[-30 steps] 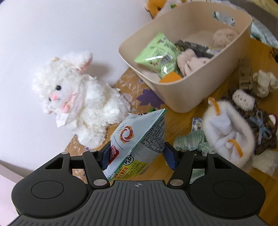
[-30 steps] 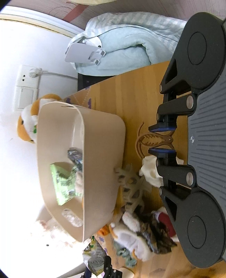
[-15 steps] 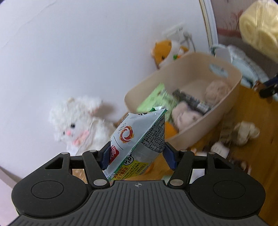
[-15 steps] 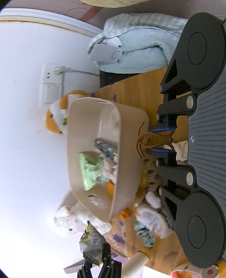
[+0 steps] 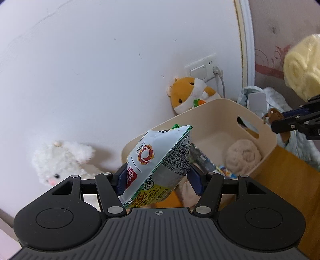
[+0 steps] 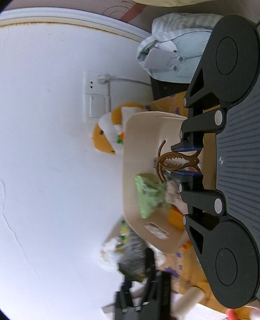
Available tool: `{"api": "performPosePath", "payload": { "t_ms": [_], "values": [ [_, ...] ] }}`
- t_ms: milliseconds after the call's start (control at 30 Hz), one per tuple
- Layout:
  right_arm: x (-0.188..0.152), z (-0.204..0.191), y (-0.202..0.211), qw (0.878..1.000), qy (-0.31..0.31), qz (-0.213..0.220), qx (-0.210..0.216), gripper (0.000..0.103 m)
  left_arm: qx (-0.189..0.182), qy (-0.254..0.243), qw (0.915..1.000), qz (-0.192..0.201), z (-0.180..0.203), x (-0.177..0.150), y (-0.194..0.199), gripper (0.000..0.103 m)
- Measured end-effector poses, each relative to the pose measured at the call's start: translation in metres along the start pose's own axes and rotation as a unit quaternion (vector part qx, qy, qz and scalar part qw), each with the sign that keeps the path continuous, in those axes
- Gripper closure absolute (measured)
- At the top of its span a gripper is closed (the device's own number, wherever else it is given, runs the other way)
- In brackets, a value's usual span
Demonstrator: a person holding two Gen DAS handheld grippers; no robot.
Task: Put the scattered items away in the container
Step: 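Carry the snack bag and hair clip toward the basket with both tools, then open both tools over the basket to drop the snack bag and clip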
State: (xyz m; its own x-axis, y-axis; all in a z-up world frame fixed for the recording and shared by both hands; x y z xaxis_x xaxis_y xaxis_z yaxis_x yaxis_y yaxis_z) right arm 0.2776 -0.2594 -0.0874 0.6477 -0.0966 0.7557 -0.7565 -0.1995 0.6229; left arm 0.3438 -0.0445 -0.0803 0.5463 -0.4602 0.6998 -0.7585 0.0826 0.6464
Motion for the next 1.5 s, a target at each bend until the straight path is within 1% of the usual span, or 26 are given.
{"api": "performPosePath", "payload": {
  "t_ms": [67, 233, 400, 600, 667, 700, 733, 767, 833, 867, 900, 933, 967, 1000, 1033, 1133, 1233, 1333, 1400, 1500],
  "values": [
    [0.005, 0.003, -0.009, 1.0, -0.013, 0.002, 0.004, 0.086, 0.006, 0.01, 0.9999, -0.004, 0.004, 0.003, -0.011, 0.04],
    [0.01, 0.005, -0.031, 1.0, -0.019, -0.001, 0.003, 0.086, -0.004, 0.05, 0.9985, -0.023, 0.012, 0.009, -0.041, 0.04],
    [0.011, 0.011, -0.058, 1.0, -0.022, -0.021, 0.001, 0.086, -0.019, 0.08, 0.9957, -0.042, 0.02, 0.011, -0.069, 0.04],
    [0.006, 0.016, -0.084, 0.998, -0.004, -0.055, -0.011, 0.085, -0.04, 0.092, 0.9939, -0.048, 0.03, 0.009, -0.085, 0.04],
    [0.002, 0.017, -0.089, 0.998, -0.002, -0.064, -0.015, 0.085, -0.044, 0.095, 0.9936, -0.043, 0.031, 0.007, -0.086, 0.038],
    [0.0, 0.018, -0.09, 0.998, -0.002, -0.068, -0.019, 0.078, -0.046, 0.096, 0.9935, -0.039, 0.031, 0.006, -0.085, 0.036],
    [-0.002, 0.019, -0.091, 0.997, -0.003, -0.069, -0.025, 0.07, -0.046, 0.096, 0.9937, -0.036, 0.031, 0.005, -0.084, 0.029],
    [-0.004, 0.021, -0.092, 0.997, -0.005, -0.07, -0.029, 0.067, -0.044, 0.095, 0.994, -0.033, 0.03, 0.005, -0.082, 0.025],
    [-0.006, 0.023, -0.092, 0.997, -0.008, -0.072, -0.035, 0.051, -0.043, 0.092, 0.9946, -0.024, 0.029, 0.004, -0.078, 0.024],
    [-0.007, 0.023, -0.09, 0.997, -0.009, -0.07, -0.03, 0.05, -0.041, 0.092, 0.9948, -0.02, 0.028, 0.003, -0.075, 0.024],
    [-0.008, 0.022, -0.089, 0.997, -0.01, -0.067, -0.025, 0.046, -0.039, 0.092, 0.9949, -0.016, 0.026, 0.002, -0.072, 0.024],
    [-0.009, 0.02, -0.086, 0.998, -0.01, -0.064, -0.024, 0.04, -0.037, 0.094, 0.9948, -0.01, 0.023, 0.001, -0.069, 0.024],
    [-0.009, 0.019, -0.084, 0.998, -0.008, -0.059, -0.027, 0.036, -0.035, 0.098, 0.9946, -0.003, 0.02, -0.001, -0.065, 0.024],
    [-0.009, 0.017, -0.081, 0.998, -0.007, -0.052, -0.031, 0.029, -0.032, 0.103, 0.9941, 0.003, 0.016, -0.003, -0.06, 0.023],
    [-0.01, 0.016, -0.077, 0.999, -0.008, -0.044, -0.03, 0.026, -0.029, 0.111, 0.9934, 0.006, 0.012, -0.006, -0.056, 0.023],
    [-0.012, 0.014, -0.066, 0.999, -0.011, -0.035, -0.025, 0.025, -0.022, 0.145, 0.9891, 0.014, -0.008, -0.018, -0.041, 0.022],
    [-0.018, 0.013, -0.052, 0.999, -0.015, -0.022, -0.02, 0.023, -0.009, 0.182, 0.9831, 0.013, -0.034, -0.035, -0.028, 0.022],
    [-0.026, 0.011, -0.038, 1.0, -0.014, -0.017, -0.018, 0.014, -0.003, 0.212, 0.9771, 0.009, -0.06, -0.053, -0.015, 0.022],
    [-0.032, 0.008, -0.031, 1.0, -0.011, -0.015, -0.014, 0.013, 0.001, 0.219, 0.9757, 0.001, -0.074, -0.065, -0.011, 0.022],
    [-0.044, 0.003, -0.022, 1.0, -0.009, -0.022, -0.014, 0.008, 0.015, 0.211, 0.9772, -0.022, -0.09, -0.083, -0.014, 0.022]
  ]
}}
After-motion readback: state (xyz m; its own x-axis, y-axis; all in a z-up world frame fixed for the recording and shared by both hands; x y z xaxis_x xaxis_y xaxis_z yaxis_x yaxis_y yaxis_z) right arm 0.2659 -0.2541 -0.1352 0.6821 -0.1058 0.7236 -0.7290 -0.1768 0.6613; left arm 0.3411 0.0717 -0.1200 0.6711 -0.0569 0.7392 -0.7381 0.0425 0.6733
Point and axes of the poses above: each gripper's, at about its wrist camera, not at the fingertips, and y roughly against the way its jaws point, z to its right, x to its top, the point moved 2 cm from there along -y, roughly the way its jaws point, and after that the axes turned 2 degrees about -y, right-handed, at the moved point
